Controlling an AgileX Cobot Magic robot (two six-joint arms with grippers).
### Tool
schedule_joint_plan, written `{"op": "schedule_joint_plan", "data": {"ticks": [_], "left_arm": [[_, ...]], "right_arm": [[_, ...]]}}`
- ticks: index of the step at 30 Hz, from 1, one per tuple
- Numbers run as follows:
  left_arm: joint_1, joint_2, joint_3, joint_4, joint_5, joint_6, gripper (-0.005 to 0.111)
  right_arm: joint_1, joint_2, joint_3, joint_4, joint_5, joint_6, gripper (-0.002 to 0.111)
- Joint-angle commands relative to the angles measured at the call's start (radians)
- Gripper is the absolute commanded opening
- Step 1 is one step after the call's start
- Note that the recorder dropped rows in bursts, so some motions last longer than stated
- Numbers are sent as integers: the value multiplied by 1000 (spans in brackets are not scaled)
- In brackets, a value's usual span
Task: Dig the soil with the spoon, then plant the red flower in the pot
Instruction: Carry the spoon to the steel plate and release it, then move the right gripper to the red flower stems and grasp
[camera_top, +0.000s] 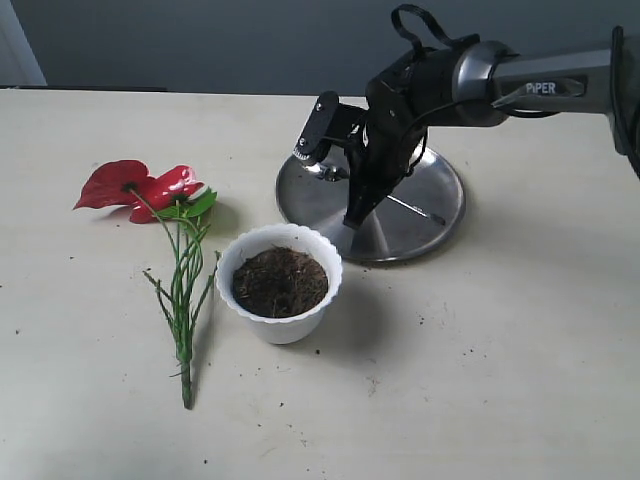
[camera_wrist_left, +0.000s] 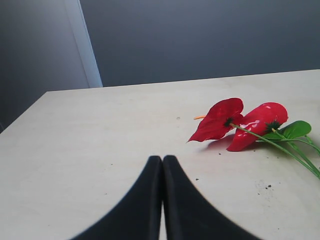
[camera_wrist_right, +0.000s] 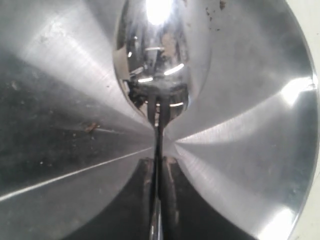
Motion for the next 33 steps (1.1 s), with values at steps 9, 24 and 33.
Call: {"op": "schedule_joint_plan", "data": {"ticks": [9, 24, 33], "left_arm": [[-7, -5, -4, -8, -1, -4, 0], [-7, -5, -4, -8, -1, -4, 0], [-7, -5, -4, -8, -1, -4, 0]], "right_arm": [[-7, 18, -7, -5, -10, 32, 30], [8, -323, -7, 458, -2, 146, 42], [282, -332, -104, 657, 50, 139, 42]]}}
